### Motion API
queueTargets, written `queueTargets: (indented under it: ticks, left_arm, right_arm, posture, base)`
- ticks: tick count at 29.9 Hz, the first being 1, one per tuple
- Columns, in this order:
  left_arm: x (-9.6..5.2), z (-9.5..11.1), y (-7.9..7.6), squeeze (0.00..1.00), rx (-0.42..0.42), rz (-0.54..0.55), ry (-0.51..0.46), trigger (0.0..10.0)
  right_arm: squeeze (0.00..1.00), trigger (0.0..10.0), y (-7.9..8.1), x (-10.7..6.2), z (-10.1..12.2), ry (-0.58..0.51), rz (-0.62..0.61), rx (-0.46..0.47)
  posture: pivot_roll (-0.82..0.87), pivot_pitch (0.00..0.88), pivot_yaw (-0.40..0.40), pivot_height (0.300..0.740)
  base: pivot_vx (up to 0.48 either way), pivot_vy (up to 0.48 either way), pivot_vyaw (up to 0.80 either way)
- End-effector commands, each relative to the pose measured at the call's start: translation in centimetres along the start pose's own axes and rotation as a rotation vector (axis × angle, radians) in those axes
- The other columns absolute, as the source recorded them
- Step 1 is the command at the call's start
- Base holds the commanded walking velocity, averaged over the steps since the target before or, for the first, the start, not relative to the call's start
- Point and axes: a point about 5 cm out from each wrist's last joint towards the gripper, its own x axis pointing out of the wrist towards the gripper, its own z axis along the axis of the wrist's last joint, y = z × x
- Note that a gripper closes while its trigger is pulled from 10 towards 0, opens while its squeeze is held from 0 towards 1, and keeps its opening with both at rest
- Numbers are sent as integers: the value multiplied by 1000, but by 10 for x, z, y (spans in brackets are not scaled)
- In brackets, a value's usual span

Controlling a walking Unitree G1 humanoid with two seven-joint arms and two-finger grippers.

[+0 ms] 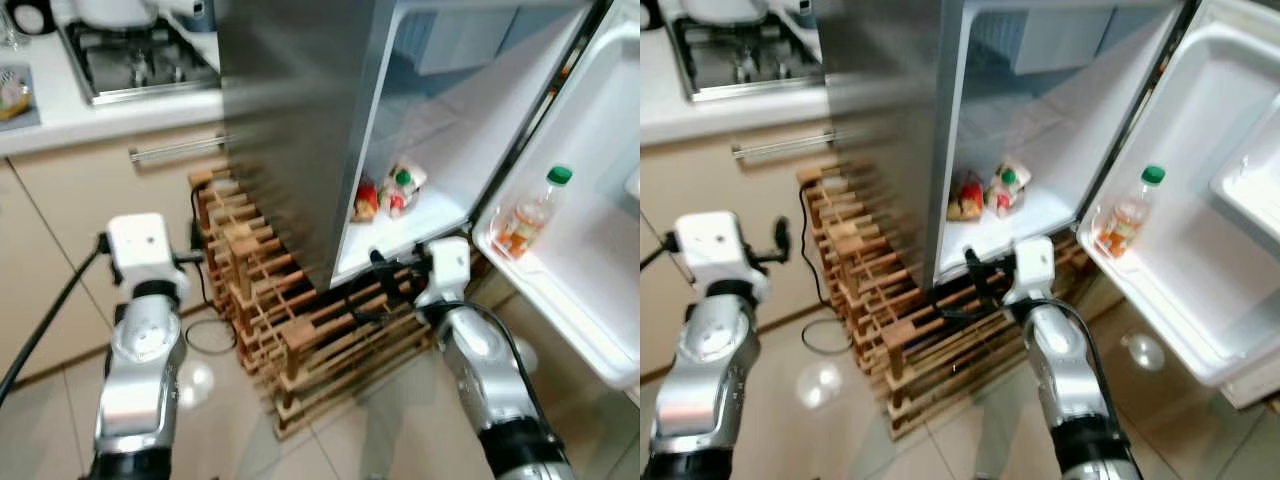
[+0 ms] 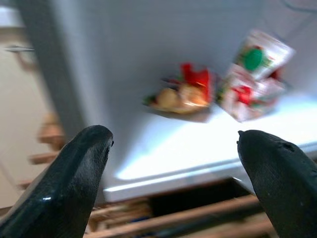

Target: Restocking fridge

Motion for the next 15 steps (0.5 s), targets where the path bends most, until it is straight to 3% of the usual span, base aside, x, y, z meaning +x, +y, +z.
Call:
queueTargets:
  ticks: [1,4,12,15]
  left_arm:
    - [-5,6,1,0,10,-39,-48,10000]
    - [-9,8,-4,0,-19,-83,-72,10000]
    - [-10,9,-11,0,-83,-135,-78,10000]
    - [-8,6,-11,0,-75,-126,-67,10000]
  right_arm:
    - [0,10000,10,3,8,-46,44,-6]
    - [0,10000,12,1,8,-52,57,-9]
    - [0,10000,17,1,11,-60,80,-20]
    - [0,10000,17,3,16,-71,88,-30]
  posture:
    - [-1,0,-69,740]
    - [2,0,-68,740]
    - [12,0,-70,740]
    - [10,0,-74,740]
  base:
    - [0,0,744]
    - [0,-217,735]
    - [0,-453,718]
    - [0,0,694]
